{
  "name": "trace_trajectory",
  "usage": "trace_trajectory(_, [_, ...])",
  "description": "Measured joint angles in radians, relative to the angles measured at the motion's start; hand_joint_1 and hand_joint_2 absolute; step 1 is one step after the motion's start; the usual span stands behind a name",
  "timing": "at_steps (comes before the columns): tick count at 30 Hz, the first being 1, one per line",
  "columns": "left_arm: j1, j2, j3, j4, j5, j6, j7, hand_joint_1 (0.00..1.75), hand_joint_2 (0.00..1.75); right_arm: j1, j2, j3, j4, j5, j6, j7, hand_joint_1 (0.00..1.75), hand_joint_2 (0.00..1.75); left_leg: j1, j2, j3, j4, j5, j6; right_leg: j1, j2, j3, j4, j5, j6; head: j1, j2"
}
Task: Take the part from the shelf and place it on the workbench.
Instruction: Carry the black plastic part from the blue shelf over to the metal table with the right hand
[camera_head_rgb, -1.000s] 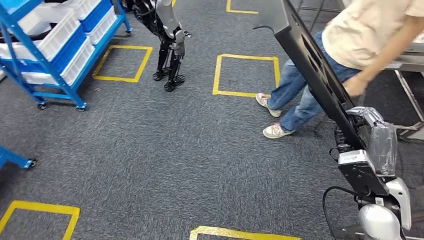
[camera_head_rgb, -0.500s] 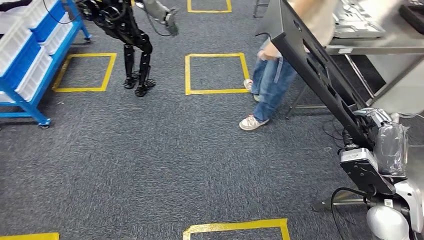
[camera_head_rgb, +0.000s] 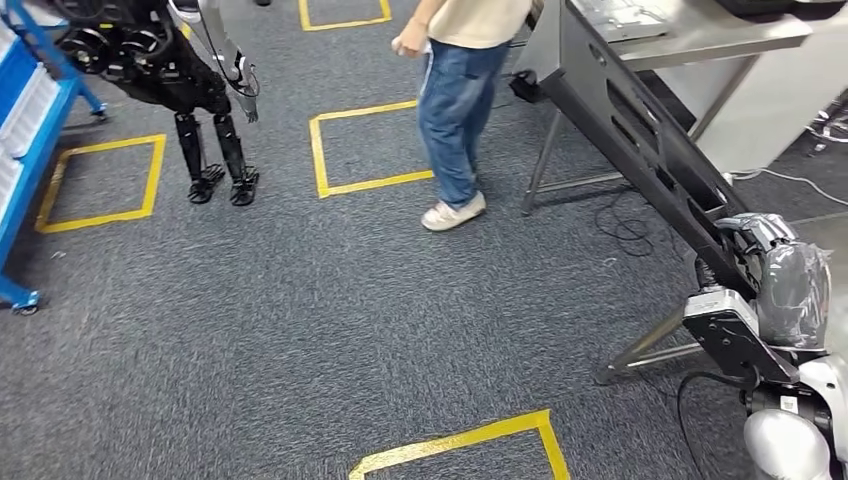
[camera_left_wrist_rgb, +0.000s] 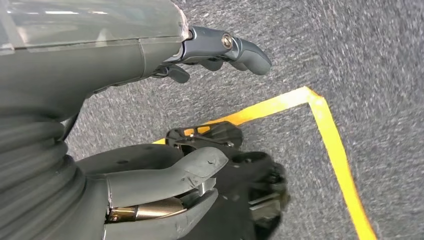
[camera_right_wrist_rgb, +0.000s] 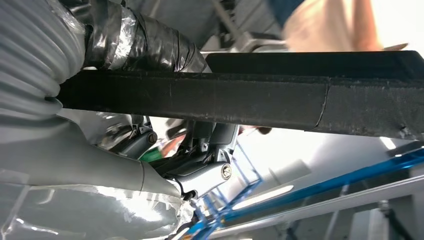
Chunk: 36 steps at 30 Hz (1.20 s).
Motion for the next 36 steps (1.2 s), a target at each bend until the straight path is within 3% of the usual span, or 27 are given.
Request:
trace_trajectory(2, [0.000, 0.000, 0.001, 0.000, 0.000, 0.000, 0.000, 0.00, 1.75, 0.000, -0.003, -0.002, 0.000, 0.000, 0.002, 0.002, 1.75, 1.75, 0.000, -0.018, 0.045, -0.104, 0.073, 0.007, 0.000, 0.028, 0.000, 0.004, 0.000, 0.001, 0.000, 0.000])
trace_trajectory(4, [-0.001, 0.001, 0.001, 0.000, 0.000, 0.000, 0.000, 0.00, 1.75, -0.001, -0.006, -0.004, 0.000, 0.000, 0.003, 0.004, 1.75, 1.75, 0.002, -0.065, 0.094, -0.219, 0.121, 0.016, 0.001, 0.053, -0.005, 0.011, 0.001, 0.006, 0.000, 0.000])
trace_trajectory(6, [-0.002, 0.002, 0.002, 0.000, 0.000, 0.000, 0.000, 0.00, 1.75, -0.001, -0.009, -0.007, 0.000, 0.000, 0.003, 0.006, 1.75, 1.75, 0.002, -0.086, 0.109, -0.256, 0.125, 0.021, -0.002, 0.076, -0.016, 0.012, 0.007, 0.019, 0.000, 0.000])
trace_trajectory(8, [-0.004, 0.001, 0.002, 0.000, 0.000, -0.001, 0.000, 0.00, 1.75, 0.003, -0.015, -0.014, 0.000, 0.000, 0.004, 0.010, 1.75, 1.75, 0.001, -0.063, 0.113, -0.268, 0.132, 0.031, -0.007, 0.090, -0.023, 0.008, 0.013, 0.034, 0.000, 0.000])
trace_trajectory(10, [-0.004, 0.001, 0.002, 0.000, -0.002, -0.002, 0.000, 0.00, 1.75, 0.004, -0.023, -0.026, 0.001, -0.001, 0.005, 0.014, 1.75, 1.75, 0.004, -0.037, 0.117, -0.284, 0.143, 0.044, -0.005, 0.046, -0.040, 0.040, -0.009, 0.044, 0.002, 0.000])
trace_trajectory(12, [-0.003, 0.000, 0.002, 0.000, -0.003, -0.003, 0.000, 0.00, 1.75, 0.000, -0.029, -0.035, 0.002, -0.001, 0.008, 0.018, 1.75, 1.75, 0.002, -0.011, 0.118, -0.290, 0.146, 0.051, -0.004, -0.017, -0.088, 0.143, -0.068, 0.050, 0.004, 0.000])
trace_trajectory(14, [-0.001, 0.000, 0.003, 0.000, -0.003, -0.003, 0.000, 0.00, 1.75, 0.001, -0.030, -0.039, 0.005, 0.000, 0.013, 0.022, 1.75, 1.75, 0.000, 0.018, 0.117, -0.288, 0.144, 0.053, -0.007, -0.036, -0.133, 0.243, -0.106, 0.054, 0.004, 0.000])
trace_trajectory(15, [-0.001, 0.001, 0.003, 0.000, -0.003, -0.004, 0.000, 0.00, 1.75, 0.003, -0.030, -0.041, 0.007, 0.001, 0.016, 0.024, 1.75, 1.75, -0.001, 0.031, 0.117, -0.288, 0.142, 0.052, -0.008, -0.040, -0.134, 0.250, -0.100, 0.055, 0.004, 0.000])
trace_trajectory(17, [-0.001, 0.000, 0.003, 0.000, -0.003, -0.004, 0.000, 0.00, 1.75, 0.004, -0.031, -0.044, 0.008, 0.006, 0.019, 0.028, 1.75, 1.75, -0.002, 0.056, 0.120, -0.286, 0.138, 0.048, -0.007, -0.054, -0.080, 0.161, -0.046, 0.053, 0.004, 0.000])
trace_trajectory(19, [-0.002, 0.000, 0.003, 0.000, -0.003, -0.004, 0.000, 0.00, 1.75, 0.003, -0.031, -0.046, 0.008, 0.015, 0.020, 0.030, 1.75, 1.75, -0.006, 0.077, 0.125, -0.284, 0.131, 0.041, 0.002, -0.091, -0.013, 0.042, -0.008, 0.044, 0.004, 0.000])
trace_trajectory(21, [-0.003, 0.000, 0.003, 0.000, -0.003, -0.004, 0.000, 0.00, 1.75, 0.004, -0.031, -0.047, 0.008, 0.027, 0.019, 0.032, 1.75, 1.75, -0.011, 0.095, 0.129, -0.284, 0.125, 0.031, 0.012, -0.105, 0.006, -0.001, -0.006, 0.032, 0.004, 0.000])
trace_trajectory(23, [-0.004, 0.000, 0.004, 0.000, -0.003, -0.004, 0.000, 0.00, 1.75, 0.009, -0.032, -0.049, 0.008, 0.035, 0.018, 0.034, 1.75, 1.75, -0.012, 0.109, 0.134, -0.285, 0.120, 0.021, 0.011, -0.082, 0.005, -0.004, -0.003, 0.020, 0.004, 0.000])
trace_trajectory(25, [-0.005, 0.000, 0.005, 0.000, -0.003, -0.004, 0.000, 0.00, 1.75, 0.014, -0.032, -0.052, 0.008, 0.037, 0.016, 0.034, 1.75, 1.75, -0.009, 0.079, 0.126, -0.253, 0.092, 0.012, 0.006, -0.061, 0.007, -0.011, 0.002, 0.009, 0.003, 0.000])
trace_trajectory(27, [-0.004, 0.000, 0.007, 0.000, -0.003, -0.004, 0.000, 0.00, 1.75, 0.015, -0.031, -0.052, 0.008, 0.037, 0.015, 0.034, 1.75, 1.75, -0.005, 0.027, 0.082, -0.147, 0.030, 0.008, 0.004, -0.042, 0.008, -0.014, 0.004, 0.001, 0.003, 0.000])
trace_trajectory(29, [0.000, 0.000, 0.009, 0.000, -0.003, -0.005, 0.000, 0.00, 1.75, 0.017, -0.029, -0.052, 0.009, 0.037, 0.014, 0.034, 1.75, 1.75, -0.004, 0.006, 0.022, -0.025, -0.014, 0.009, 0.006, -0.018, 0.007, -0.012, 0.004, -0.003, 0.003, 0.000])
trace_trajectory(30, [0.002, 0.000, 0.009, 0.000, -0.004, -0.005, 0.001, 0.00, 1.75, 0.018, -0.028, -0.052, 0.009, 0.039, 0.014, 0.034, 1.75, 1.75, -0.004, 0.002, 0.008, -0.003, -0.008, 0.010, 0.006, -0.004, 0.007, -0.009, 0.003, -0.004, 0.003, 0.000])
trace_trajectory(31, [0.002, 0.000, 0.009, 0.000, -0.004, -0.005, 0.001, 0.00, 1.75, 0.019, -0.026, -0.052, 0.009, 0.041, 0.012, 0.034, 1.75, 1.75, -0.004, -0.002, 0.011, -0.019, 0.018, 0.012, 0.007, 0.011, 0.007, -0.007, 0.003, -0.004, 0.003, 0.000])
trace_trajectory(32, [0.002, 0.000, 0.009, 0.000, -0.005, -0.005, 0.002, 0.00, 1.75, 0.021, -0.024, -0.052, 0.009, 0.043, 0.011, 0.034, 1.75, 1.75, -0.004, -0.012, 0.029, -0.071, 0.058, 0.017, 0.007, 0.025, 0.007, -0.005, 0.002, -0.004, 0.003, 0.000])
trace_trajectory(34, [0.002, 0.001, 0.010, 0.000, -0.006, -0.005, 0.002, 0.00, 1.75, 0.023, -0.020, -0.052, 0.009, 0.047, 0.008, 0.034, 1.75, 1.75, -0.002, -0.062, 0.075, -0.196, 0.124, 0.027, 0.007, 0.051, 0.003, 0.001, 0.001, -0.001, 0.004, 0.000])
trace_trajectory(36, [0.002, 0.002, 0.011, 0.000, -0.006, -0.005, 0.002, 0.00, 1.75, 0.028, -0.016, -0.052, 0.009, 0.049, 0.004, 0.034, 1.75, 1.75, -0.001, -0.091, 0.097, -0.255, 0.140, 0.032, 0.003, 0.077, -0.006, 0.004, 0.004, 0.008, 0.004, 0.000])
